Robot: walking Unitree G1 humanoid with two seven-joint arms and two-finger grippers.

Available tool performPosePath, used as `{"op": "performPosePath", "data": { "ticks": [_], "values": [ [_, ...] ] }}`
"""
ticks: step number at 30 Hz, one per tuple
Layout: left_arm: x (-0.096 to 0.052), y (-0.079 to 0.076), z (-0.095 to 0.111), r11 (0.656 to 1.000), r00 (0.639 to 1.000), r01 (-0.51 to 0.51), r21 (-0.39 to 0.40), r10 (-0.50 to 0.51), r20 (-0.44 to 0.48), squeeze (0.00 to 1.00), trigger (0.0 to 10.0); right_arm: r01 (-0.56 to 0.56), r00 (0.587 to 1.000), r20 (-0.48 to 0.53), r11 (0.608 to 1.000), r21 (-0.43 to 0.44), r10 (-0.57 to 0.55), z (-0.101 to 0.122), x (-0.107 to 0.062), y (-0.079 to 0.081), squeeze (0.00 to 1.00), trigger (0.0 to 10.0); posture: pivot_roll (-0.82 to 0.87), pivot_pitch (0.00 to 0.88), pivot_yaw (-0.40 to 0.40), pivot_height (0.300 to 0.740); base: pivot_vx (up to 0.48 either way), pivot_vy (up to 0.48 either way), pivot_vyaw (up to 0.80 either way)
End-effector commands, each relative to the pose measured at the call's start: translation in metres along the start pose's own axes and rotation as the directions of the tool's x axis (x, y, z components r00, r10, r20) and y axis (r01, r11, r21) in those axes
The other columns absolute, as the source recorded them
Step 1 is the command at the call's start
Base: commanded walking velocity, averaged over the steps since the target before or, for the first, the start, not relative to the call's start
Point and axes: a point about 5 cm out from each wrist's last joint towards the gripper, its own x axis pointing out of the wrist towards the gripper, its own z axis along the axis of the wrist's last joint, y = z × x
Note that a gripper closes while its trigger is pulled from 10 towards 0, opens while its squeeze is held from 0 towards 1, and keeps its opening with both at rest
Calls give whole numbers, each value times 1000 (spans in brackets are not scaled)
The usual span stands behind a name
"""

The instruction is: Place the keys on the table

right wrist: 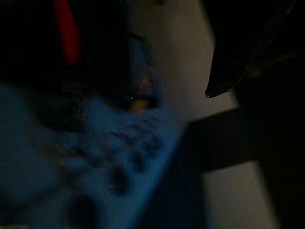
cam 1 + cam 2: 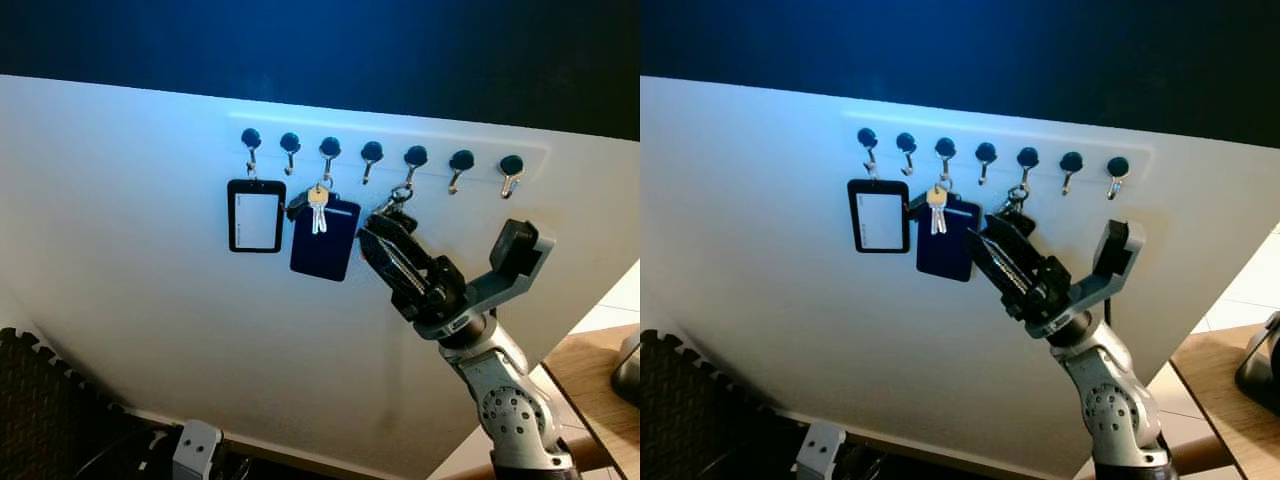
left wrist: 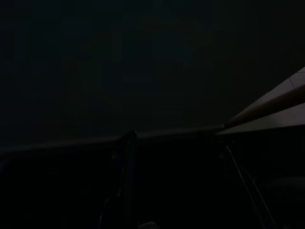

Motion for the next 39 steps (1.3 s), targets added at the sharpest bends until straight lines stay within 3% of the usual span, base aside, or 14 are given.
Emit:
{"op": "performPosePath", "data": {
  "ticks": [1, 10, 17, 25, 27, 35, 39],
  "values": [
    [-4, 3, -4, 1000, 1000, -4, 6, 5, -19, 0, 10000, 36, 998, 58, 999, -22, -35, 9, 0, -5, 0, 10000, 81, 94, -33, 740, 0, 0, 0],
    [-1, 2, -1, 1000, 1000, -2, 9, 2, -7, 0, 10000, 57, 996, 75, 998, -33, -54, 12, 7, -10, 0, 10000, 80, 91, -35, 740, 0, 0, 0],
    [1, 2, 2, 1000, 1000, -4, 8, 4, 7, 0, 10000, -1, 996, 92, 1000, -8, 1, 11, 11, -3, 0, 10000, 84, 90, -38, 740, 0, 0, 0],
    [0, 2, 2, 1000, 1000, -1, 9, 1, 5, 0, 10000, -7, 999, 45, 1000, -9, 7, 7, 0, 0, 0, 10000, 77, 96, -32, 740, 0, 0, 0],
    [0, 1, 2, 1000, 1000, 5, 11, -5, 7, 0, 10000, 35, 997, 74, 999, -20, -33, 10, -8, -3, 0, 10000, 75, 97, -29, 740, 0, 0, 0],
    [0, 1, 2, 1000, 1000, 12, 14, -12, 5, 0, 10000, 64, 980, 193, 997, -44, -54, 30, -12, -6, 0, 10000, 72, 96, -23, 740, 0, 0, 0],
    [0, 1, 1, 1000, 1000, 12, 14, -12, 1, 0, 10000, 70, 979, 195, 996, -49, -59, 31, -12, -7, 0, 10000, 72, 93, -23, 740, 0, 0, 0]
  ]
}}
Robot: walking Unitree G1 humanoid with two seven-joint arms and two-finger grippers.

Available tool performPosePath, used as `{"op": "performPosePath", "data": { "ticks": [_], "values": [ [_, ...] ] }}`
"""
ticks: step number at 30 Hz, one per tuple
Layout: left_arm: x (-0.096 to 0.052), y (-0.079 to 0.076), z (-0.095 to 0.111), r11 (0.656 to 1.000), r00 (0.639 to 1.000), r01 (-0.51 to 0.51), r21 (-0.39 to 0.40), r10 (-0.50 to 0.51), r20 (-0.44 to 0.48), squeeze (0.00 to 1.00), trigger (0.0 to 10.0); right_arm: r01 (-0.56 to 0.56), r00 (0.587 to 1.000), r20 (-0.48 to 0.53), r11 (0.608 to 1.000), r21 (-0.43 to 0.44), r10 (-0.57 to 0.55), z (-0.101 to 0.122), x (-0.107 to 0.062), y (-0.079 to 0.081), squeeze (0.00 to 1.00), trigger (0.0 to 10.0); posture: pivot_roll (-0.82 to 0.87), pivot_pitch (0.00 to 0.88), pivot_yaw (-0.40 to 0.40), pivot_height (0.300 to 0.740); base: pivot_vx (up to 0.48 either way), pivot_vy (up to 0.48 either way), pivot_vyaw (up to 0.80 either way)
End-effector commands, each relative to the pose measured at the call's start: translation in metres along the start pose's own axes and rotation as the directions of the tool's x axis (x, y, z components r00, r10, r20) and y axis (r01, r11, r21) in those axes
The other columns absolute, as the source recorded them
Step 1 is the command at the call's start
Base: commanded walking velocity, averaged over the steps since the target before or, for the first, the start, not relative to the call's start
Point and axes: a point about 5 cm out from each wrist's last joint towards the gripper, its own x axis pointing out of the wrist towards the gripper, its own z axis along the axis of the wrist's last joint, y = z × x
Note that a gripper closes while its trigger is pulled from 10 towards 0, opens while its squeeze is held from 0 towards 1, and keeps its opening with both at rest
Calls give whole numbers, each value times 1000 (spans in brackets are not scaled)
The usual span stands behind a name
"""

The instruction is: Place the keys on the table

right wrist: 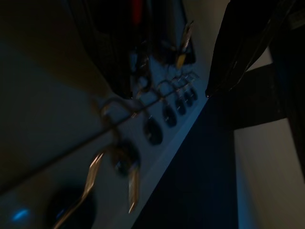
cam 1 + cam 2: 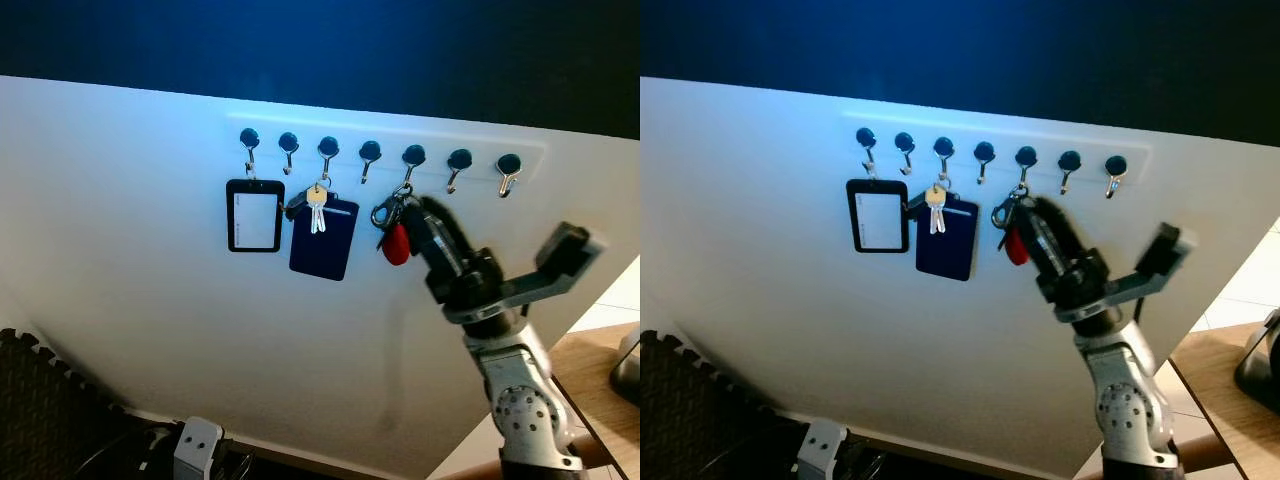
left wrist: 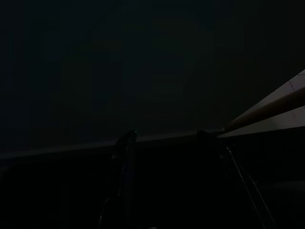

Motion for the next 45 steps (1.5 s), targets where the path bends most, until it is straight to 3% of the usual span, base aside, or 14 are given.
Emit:
{"op": "performPosePath", "data": {
  "ticks": [1, 18, 32, 45],
  "values": [
    [-3, 0, -4, 1000, 1000, 6, 3, -6, -20, 0, 10000, -5, 1000, 14, 1000, -4, 5, 3, 0, 0, 0, 10000, 73, 93, -24, 740, 0, 0, 0],
    [-7, 4, -11, 1000, 998, -15, -10, 14, -54, 0, 10000, -109, 993, -42, 990, 92, 113, -13, 5, 15, 0, 10000, 82, 92, -33, 740, 0, 0, 0],
    [-8, 4, -16, 1000, 997, -15, -14, 14, -74, 0, 10000, -60, 998, 17, 997, 43, 59, -1, 4, 10, 0, 10000, 81, 100, -29, 740, 0, 0, 0],
    [-7, 3, -17, 1000, 996, -19, -21, 18, -82, 0, 10000, -59, 998, -34, 998, 29, 60, -8, 7, 7, 0, 10000, 81, 99, -35, 740, 0, 0, 0]
  ]
}}
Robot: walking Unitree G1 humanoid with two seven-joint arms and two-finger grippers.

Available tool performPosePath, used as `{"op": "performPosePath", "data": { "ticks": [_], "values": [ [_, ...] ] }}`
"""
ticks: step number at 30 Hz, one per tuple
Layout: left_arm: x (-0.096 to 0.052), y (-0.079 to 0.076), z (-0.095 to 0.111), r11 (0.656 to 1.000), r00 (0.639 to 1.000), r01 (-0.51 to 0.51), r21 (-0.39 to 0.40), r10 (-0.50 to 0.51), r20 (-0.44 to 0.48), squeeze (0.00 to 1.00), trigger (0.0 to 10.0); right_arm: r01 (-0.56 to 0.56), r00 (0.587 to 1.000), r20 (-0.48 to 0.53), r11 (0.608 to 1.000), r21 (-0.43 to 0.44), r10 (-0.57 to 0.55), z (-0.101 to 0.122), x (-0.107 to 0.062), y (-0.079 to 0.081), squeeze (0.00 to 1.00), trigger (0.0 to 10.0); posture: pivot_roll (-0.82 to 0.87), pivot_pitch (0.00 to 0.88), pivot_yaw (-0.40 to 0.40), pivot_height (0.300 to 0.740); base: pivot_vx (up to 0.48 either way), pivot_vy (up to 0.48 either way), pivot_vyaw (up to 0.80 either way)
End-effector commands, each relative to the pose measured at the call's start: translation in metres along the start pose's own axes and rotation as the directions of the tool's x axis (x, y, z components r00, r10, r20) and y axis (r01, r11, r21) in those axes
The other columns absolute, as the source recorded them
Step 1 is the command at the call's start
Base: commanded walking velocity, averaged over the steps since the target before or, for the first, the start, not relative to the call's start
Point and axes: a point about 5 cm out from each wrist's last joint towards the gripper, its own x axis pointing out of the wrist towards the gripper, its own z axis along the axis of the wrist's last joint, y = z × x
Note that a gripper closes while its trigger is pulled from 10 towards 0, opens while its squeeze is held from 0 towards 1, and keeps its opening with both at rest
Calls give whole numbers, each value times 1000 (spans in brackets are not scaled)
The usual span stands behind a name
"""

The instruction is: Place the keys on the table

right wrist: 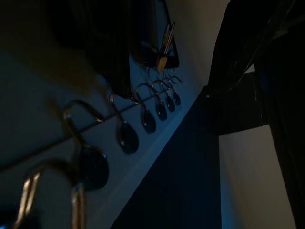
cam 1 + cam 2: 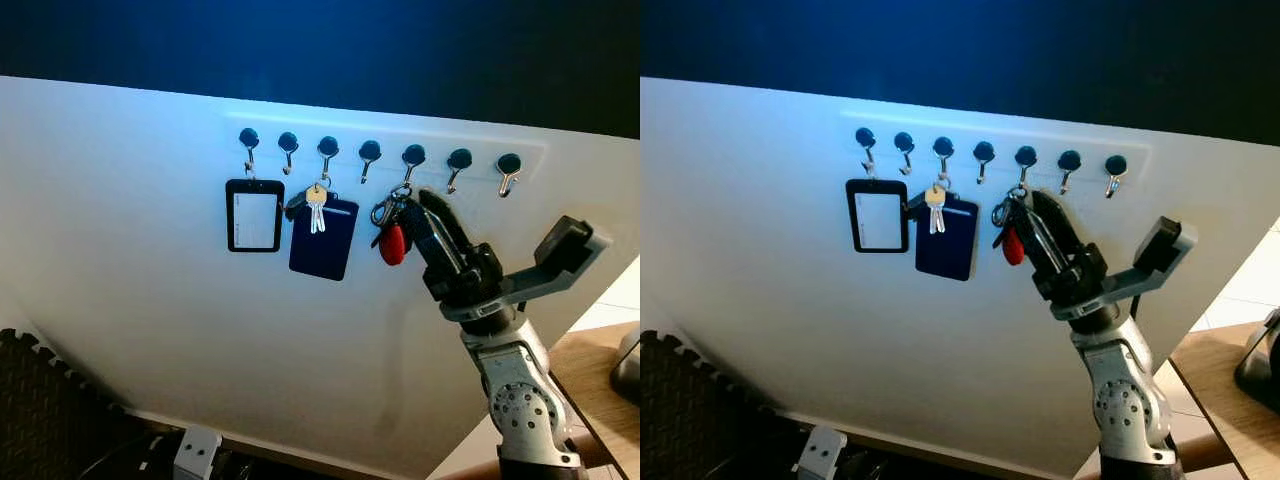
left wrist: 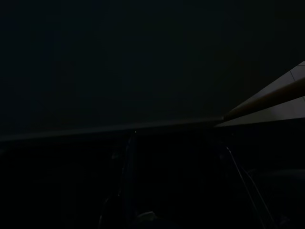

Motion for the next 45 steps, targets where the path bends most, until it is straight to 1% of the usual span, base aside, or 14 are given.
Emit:
{"op": "performPosePath", "data": {
  "ticks": [1, 5, 8, 14, 17, 22, 25, 35, 45],
  "values": [
    [-5, 3, -5, 1000, 1000, -10, 7, 10, -25, 0, 10000, 9, 1000, -3, 1000, 0, -9, -1, 0, -2, 0, 10000, 81, 99, -36, 740, 0, 0, 0],
    [-5, 3, -7, 1000, 999, -13, 4, 13, -32, 0, 10000, 30, 1000, 8, 999, -14, -30, 0, 0, -5, 0, 10000, 81, 101, -36, 740, 0, 0, 0],
    [-6, 4, -7, 1000, 999, -15, 3, 15, -38, 0, 10000, 44, 998, 35, 999, -13, -44, 5, -2, -7, 0, 10000, 81, 101, -35, 740, 0, 0, 0],
    [-6, 5, -8, 1000, 999, -14, 4, 14, -42, 0, 10000, 57, 998, 30, 998, -22, -57, 6, -5, -9, 0, 10000, 79, 101, -31, 740, 0, 0, 0],
    [-6, 5, -8, 1000, 999, -13, 4, 13, -44, 0, 10000, 67, 998, 8, 997, -31, -67, 3, -7, -11, 0, 10000, 79, 100, -30, 740, 0, 0, 0],
    [-6, 5, -8, 1000, 999, -13, 4, 13, -45, 0, 10000, 43, 998, -34, 999, -27, -44, -5, -4, -9, 0, 10000, 81, 101, -32, 740, 0, 0, 0],
    [-6, 6, -8, 1000, 999, -16, 3, 16, -47, 0, 10000, 36, 998, -42, 999, -23, -37, -8, -1, -8, 0, 10000, 83, 102, -33, 740, 0, 0, 0],
    [-7, 6, -9, 1000, 998, -20, 3, 21, -52, 0, 10000, 33, 999, -25, 999, -21, -34, -10, 4, -9, 0, 10000, 87, 101, -34, 740, 0, 0, 0],
    [-8, 7, -10, 1000, 998, -18, 2, 18, -56, 0, 10000, 41, 999, -12, 999, -26, -41, -6, 1, -8, 0, 10000, 82, 103, -29, 740, 0, 0, 0]
  ]
}}
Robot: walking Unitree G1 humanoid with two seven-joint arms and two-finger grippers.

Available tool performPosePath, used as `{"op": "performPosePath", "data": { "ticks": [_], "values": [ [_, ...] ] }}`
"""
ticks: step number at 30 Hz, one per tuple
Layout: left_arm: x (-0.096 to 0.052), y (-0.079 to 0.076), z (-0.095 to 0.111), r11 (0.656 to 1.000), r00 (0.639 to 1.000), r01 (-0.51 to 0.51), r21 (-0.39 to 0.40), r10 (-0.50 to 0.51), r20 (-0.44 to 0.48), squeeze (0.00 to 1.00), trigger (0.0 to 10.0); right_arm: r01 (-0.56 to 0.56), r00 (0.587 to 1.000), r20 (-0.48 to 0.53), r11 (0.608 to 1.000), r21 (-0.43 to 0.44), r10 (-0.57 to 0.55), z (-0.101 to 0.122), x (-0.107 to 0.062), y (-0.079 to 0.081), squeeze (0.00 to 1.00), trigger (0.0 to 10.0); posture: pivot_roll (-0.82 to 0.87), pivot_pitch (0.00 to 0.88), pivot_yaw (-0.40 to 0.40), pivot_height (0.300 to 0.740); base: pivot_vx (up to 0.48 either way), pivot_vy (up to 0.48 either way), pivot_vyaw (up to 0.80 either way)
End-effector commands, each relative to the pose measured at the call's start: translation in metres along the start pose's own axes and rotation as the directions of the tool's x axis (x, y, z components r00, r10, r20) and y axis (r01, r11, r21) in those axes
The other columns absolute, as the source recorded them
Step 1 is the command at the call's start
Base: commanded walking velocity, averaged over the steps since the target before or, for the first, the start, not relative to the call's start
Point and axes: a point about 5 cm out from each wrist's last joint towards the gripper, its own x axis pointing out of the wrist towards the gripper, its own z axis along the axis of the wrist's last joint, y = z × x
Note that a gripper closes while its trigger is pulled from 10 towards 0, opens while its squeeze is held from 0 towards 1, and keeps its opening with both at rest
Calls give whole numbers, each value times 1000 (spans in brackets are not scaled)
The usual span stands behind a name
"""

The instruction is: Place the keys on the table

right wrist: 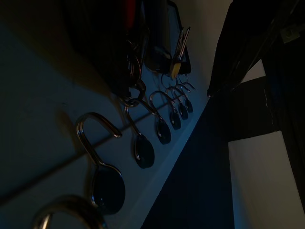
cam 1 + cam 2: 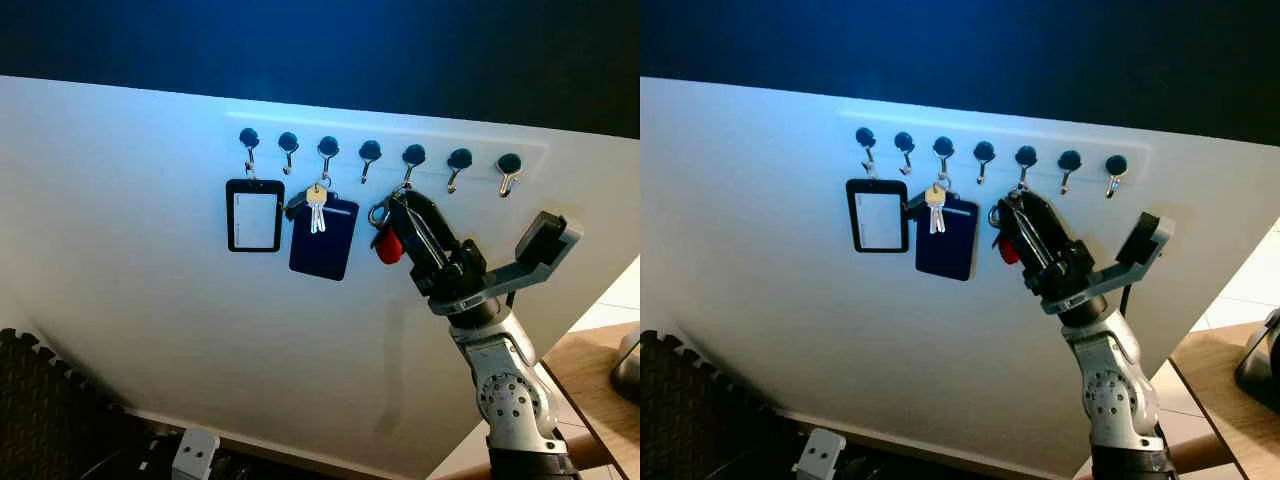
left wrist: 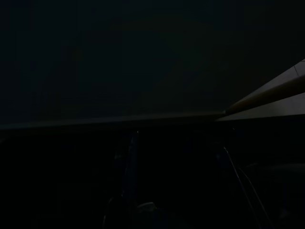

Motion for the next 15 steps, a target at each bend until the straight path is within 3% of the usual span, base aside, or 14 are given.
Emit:
{"op": "performPosePath", "data": {
  "ticks": [1, 15],
  "values": [
    [-5, 5, -3, 1000, 1000, -4, 21, 4, -23, 0, 10000, 11, 1000, 10, 1000, -9, -11, 3, -3, 0, 0, 10000, 82, 103, -29, 740, 0, 0, 0],
    [-4, 5, -2, 1000, 1000, -2, 21, 3, -15, 0, 10000, -64, 998, -2, 996, 56, 65, -8, 6, 11, 0, 10000, 87, 104, -33, 740, 0, 0, 0]
  ]
}}
